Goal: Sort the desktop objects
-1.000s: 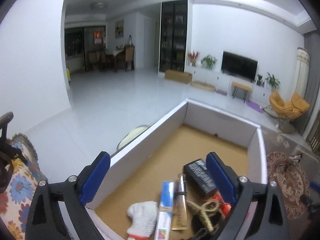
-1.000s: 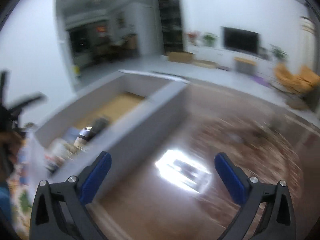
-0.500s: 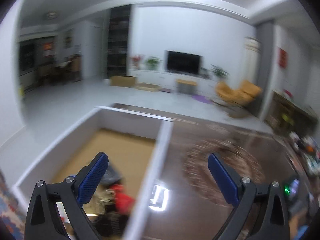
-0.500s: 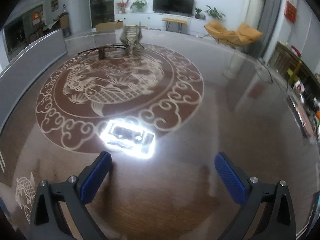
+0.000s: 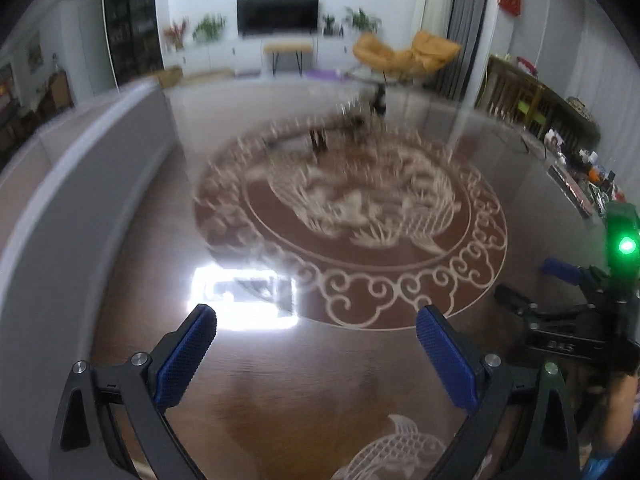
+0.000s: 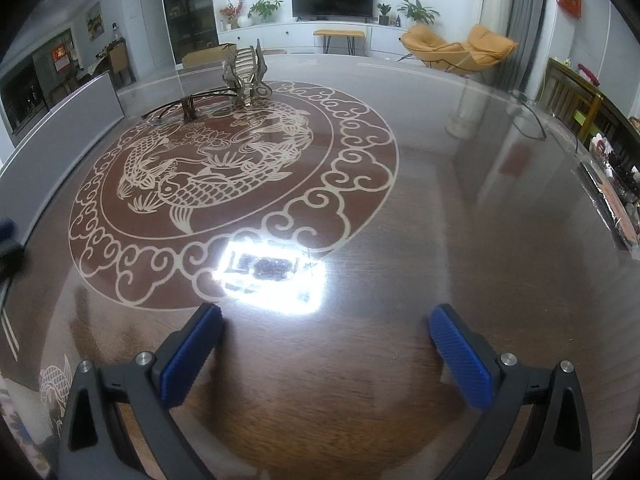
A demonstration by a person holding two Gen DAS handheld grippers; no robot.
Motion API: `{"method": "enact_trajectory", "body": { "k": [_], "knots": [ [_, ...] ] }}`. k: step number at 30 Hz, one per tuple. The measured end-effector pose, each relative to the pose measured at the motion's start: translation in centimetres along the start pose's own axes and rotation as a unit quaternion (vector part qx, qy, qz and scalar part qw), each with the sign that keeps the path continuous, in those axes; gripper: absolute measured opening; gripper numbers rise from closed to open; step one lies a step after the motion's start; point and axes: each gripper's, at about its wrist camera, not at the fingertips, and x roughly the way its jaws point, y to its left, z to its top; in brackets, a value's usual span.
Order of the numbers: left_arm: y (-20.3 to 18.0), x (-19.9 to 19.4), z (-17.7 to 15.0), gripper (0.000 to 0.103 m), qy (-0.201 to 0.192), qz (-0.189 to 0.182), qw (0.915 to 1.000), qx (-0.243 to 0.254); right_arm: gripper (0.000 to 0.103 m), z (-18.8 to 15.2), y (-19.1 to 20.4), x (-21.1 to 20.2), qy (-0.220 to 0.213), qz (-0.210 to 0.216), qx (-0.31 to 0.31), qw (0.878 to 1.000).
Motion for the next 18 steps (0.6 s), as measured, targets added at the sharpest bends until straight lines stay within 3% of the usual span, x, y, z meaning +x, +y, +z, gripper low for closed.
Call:
{"method": "enact_trajectory", "body": {
  "k": [7,18],
  "knots": [
    [-2.2,3.2,-0.9,0.102,0.011,0.007,0.9997,0.019,0.103,0.0,0.0,0.0,0.000,0.000,0.000,1.000],
    [-2.6,4.0,-1.2,0.103,0.019,0.015,0.9990,0.038,0.103,0.0,0.0,0.0,0.000,0.000,0.000,1.000]
  ]
}}
